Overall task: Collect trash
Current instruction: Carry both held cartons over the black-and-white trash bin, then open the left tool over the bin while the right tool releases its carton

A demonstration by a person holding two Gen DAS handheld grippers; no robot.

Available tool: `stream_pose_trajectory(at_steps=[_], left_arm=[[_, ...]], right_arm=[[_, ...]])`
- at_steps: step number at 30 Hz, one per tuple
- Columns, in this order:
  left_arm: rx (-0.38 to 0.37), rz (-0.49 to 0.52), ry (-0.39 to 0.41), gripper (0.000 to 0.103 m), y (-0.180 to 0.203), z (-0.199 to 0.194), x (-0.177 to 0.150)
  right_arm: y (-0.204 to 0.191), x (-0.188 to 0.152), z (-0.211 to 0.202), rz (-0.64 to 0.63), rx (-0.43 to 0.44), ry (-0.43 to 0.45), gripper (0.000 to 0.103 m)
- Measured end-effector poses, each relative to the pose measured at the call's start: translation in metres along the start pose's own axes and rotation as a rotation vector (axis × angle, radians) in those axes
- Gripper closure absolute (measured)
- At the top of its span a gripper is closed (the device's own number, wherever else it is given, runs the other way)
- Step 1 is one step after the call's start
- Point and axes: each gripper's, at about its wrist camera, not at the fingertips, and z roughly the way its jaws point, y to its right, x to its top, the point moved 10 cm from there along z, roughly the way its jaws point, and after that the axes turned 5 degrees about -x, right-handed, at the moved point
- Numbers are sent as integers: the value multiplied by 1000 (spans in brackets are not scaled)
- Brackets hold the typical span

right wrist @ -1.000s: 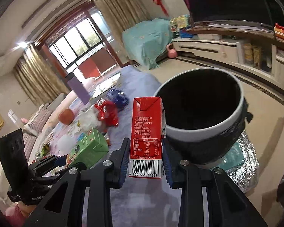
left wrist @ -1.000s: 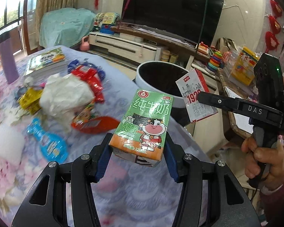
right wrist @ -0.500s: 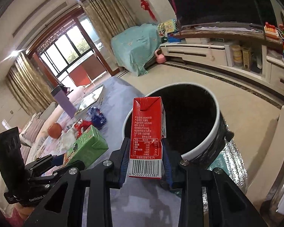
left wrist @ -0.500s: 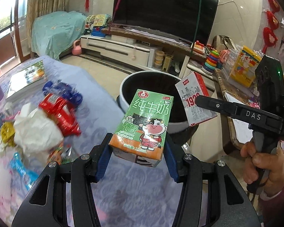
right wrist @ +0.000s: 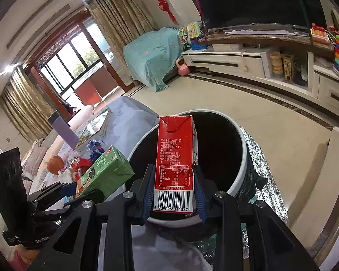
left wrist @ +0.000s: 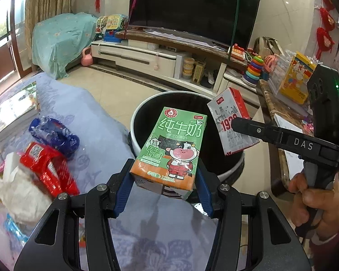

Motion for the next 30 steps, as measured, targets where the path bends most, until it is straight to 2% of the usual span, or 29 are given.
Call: stream_pose_trajectory(at_steps=[24, 27, 30], left_arm=[[16, 25, -44, 52, 1, 38, 23], [18, 21, -59, 51, 1, 41, 21], [11, 22, -50, 47, 3, 37, 21]], right_arm=[[16, 16, 18, 7, -21, -37, 70], [19, 17, 18, 12, -25, -38, 66], [21, 19, 15, 22, -28, -29, 56]])
